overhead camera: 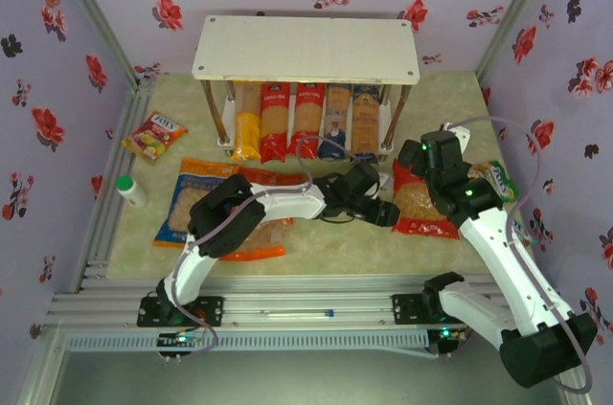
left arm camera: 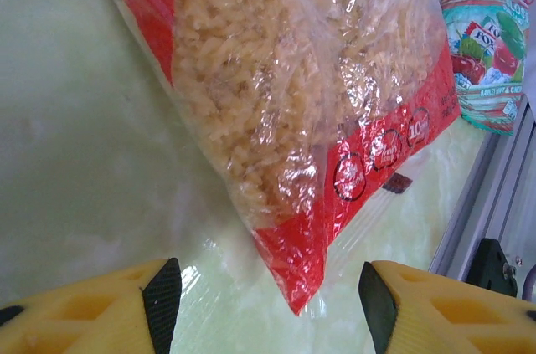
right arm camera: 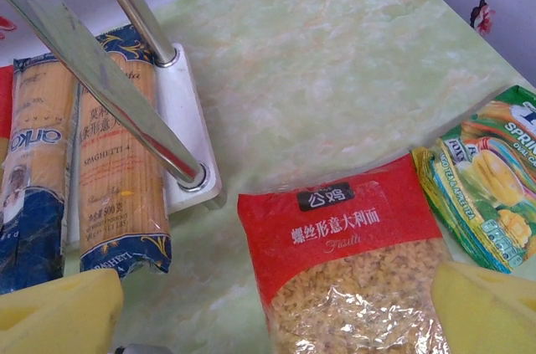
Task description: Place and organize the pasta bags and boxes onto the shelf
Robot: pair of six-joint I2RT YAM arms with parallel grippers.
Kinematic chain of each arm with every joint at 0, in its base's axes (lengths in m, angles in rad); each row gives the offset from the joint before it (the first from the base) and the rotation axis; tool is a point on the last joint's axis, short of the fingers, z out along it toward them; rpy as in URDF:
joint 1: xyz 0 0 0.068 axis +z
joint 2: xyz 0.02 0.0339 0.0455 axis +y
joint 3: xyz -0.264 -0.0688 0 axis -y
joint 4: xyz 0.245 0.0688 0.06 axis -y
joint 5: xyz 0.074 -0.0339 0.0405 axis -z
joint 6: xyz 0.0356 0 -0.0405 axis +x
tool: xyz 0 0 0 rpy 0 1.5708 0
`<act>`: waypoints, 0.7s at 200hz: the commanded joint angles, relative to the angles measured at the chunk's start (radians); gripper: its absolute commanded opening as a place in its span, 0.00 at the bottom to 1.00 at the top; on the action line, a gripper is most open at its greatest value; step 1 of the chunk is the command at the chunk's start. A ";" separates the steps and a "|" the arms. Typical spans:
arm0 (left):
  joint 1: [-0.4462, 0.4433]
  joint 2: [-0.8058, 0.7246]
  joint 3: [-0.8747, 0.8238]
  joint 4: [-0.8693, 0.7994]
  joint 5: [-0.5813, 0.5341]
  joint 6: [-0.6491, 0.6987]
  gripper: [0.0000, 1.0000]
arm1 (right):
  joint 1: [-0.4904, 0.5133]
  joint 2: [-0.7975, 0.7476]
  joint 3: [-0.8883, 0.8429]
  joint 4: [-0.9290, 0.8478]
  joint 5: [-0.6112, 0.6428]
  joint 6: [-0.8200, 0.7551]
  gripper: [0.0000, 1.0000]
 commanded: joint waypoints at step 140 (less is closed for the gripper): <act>-0.006 0.168 0.209 -0.097 0.078 0.008 0.59 | -0.036 -0.047 -0.035 0.034 -0.031 -0.038 0.97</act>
